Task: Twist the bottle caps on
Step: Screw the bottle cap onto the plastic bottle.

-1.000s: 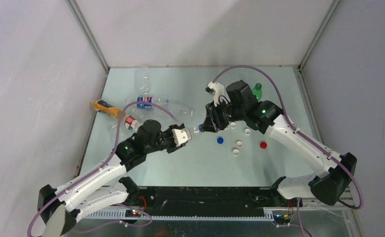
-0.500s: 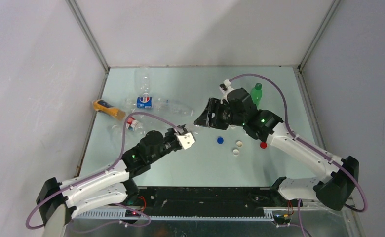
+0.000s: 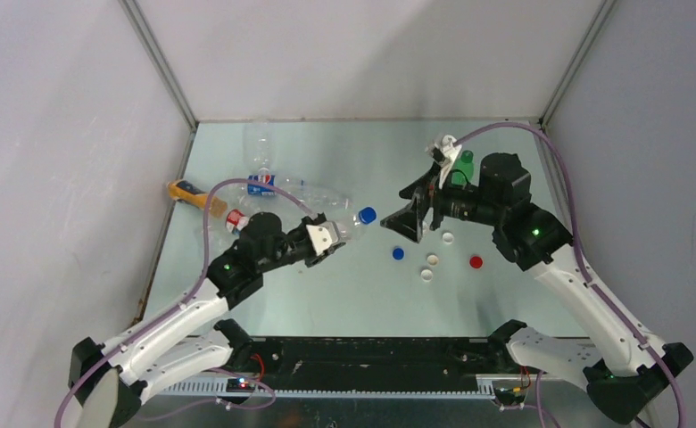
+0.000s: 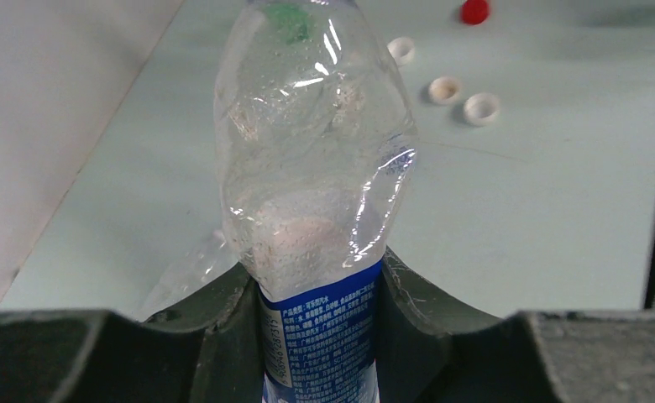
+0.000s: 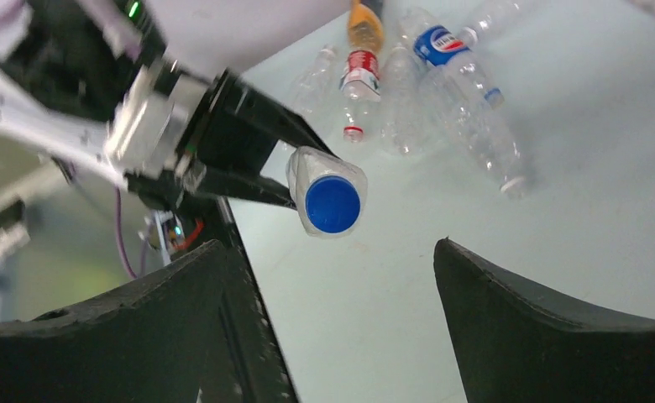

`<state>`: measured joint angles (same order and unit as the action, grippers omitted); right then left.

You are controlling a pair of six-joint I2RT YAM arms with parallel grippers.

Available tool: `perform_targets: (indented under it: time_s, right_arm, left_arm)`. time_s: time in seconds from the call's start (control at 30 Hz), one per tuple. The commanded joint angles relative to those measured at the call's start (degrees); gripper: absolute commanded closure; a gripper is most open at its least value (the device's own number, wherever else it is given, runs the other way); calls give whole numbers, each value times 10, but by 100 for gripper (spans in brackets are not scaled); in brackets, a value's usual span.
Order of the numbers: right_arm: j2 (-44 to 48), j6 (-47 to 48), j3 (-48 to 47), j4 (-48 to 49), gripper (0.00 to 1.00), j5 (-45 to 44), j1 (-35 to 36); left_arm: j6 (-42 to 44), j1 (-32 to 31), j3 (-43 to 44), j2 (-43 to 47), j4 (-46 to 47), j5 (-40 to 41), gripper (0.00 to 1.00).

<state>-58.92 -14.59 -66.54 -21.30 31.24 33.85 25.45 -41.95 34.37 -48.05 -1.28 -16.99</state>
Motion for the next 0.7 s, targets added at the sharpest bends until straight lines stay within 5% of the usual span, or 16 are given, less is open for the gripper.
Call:
perform_targets:
  time_s: [0.0,0.2,0.67]
  right_arm:
    - [16,243,-7,-18,8,133,-4]
    - [15,389,-22,-79,21,210,-4]
    - [-5,447,-32,-112,39,226,25]
  left_arm:
    - [-6,11,70,-14,-72,-159,100]
    - [2,11,108,-33,-125,-238,100]
    - [25,11,145,-60,-181,-269,100]
